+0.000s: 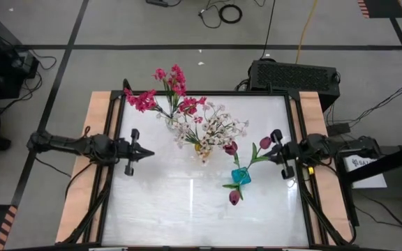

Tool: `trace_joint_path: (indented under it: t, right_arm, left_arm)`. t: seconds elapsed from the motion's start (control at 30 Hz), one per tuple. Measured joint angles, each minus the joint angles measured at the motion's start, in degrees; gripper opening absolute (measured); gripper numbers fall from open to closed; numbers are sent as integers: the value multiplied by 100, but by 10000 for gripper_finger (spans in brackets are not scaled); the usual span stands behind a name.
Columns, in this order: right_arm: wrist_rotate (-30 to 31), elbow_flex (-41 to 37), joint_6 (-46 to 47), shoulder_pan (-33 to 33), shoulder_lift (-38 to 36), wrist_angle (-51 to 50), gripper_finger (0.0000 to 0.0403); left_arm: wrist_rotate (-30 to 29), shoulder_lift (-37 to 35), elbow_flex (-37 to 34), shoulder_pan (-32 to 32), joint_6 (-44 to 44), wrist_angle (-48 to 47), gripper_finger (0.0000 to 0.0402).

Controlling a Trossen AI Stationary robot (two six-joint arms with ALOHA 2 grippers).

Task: Sort flowers into vase by color
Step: Return to Home Position

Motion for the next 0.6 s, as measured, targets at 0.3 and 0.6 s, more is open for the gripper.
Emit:
trace_joint_path:
  t: [0.3,0.6]
  right_arm:
    - [314,0,-56,-674,0,-144,0]
    - [348,0,-33,-836,22,-362,0]
  left_arm:
    - [-54,-685,-2,332,38,-541,1]
    - [-43,-746,-2,386,-80,-594,0]
